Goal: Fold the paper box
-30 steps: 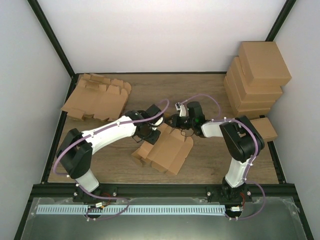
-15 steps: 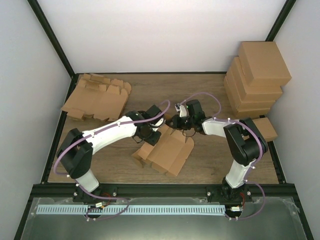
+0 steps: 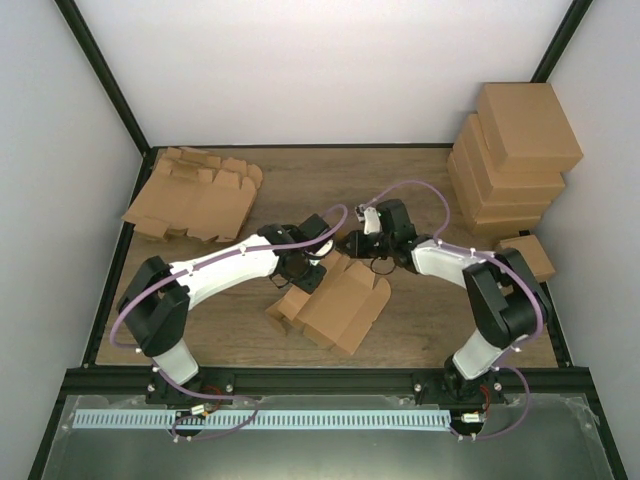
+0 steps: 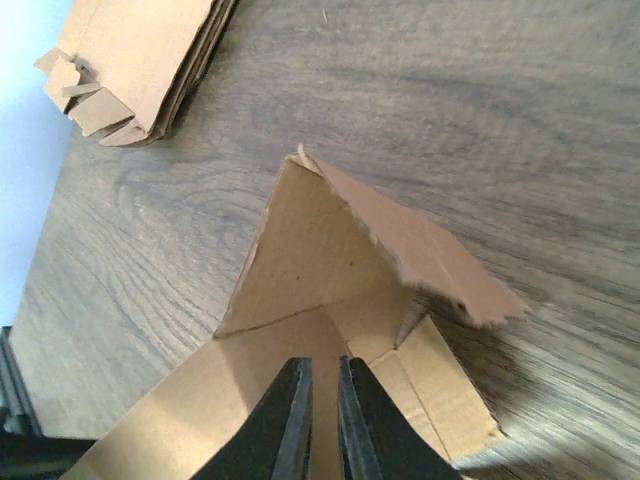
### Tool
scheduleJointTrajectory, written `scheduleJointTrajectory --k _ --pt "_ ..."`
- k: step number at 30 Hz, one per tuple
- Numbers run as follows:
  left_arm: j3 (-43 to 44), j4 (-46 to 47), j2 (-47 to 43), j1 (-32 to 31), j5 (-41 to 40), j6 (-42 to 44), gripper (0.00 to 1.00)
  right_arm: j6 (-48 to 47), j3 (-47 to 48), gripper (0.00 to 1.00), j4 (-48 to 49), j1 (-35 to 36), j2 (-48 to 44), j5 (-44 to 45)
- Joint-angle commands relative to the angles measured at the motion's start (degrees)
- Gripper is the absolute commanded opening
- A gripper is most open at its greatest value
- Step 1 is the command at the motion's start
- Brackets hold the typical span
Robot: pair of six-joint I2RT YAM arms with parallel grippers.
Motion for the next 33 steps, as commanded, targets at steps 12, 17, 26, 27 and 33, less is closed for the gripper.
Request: scheduleJointTrajectory --k 12,17,26,27,33 --pt "0.6 0.6 0.9 -0.3 0.0 0.2 0.41 -17.0 -6.7 0.48 12.0 0.6 -5.6 14.8" --pt "0.6 0.7 0.9 -0.4 0.1 0.2 0.41 -19.7 -2.2 0.47 11.7 0.6 -0.4 13.7" --pt "0.7 0.6 1.3 -0.3 -0.3 0.4 0.40 -21.5 1.6 0.25 11.1 1.5 4.3 13.3" --pt "0.8 0.4 1.4 -0.3 -0.8 0.3 0.40 -21.7 2.1 0.19 10.6 1.8 4.8 13.8" --pt "1.2 0.3 1.8 -0.2 -1.8 -0.7 0.40 -21.2 3.7 0.01 5.2 3.5 4.0 20.7"
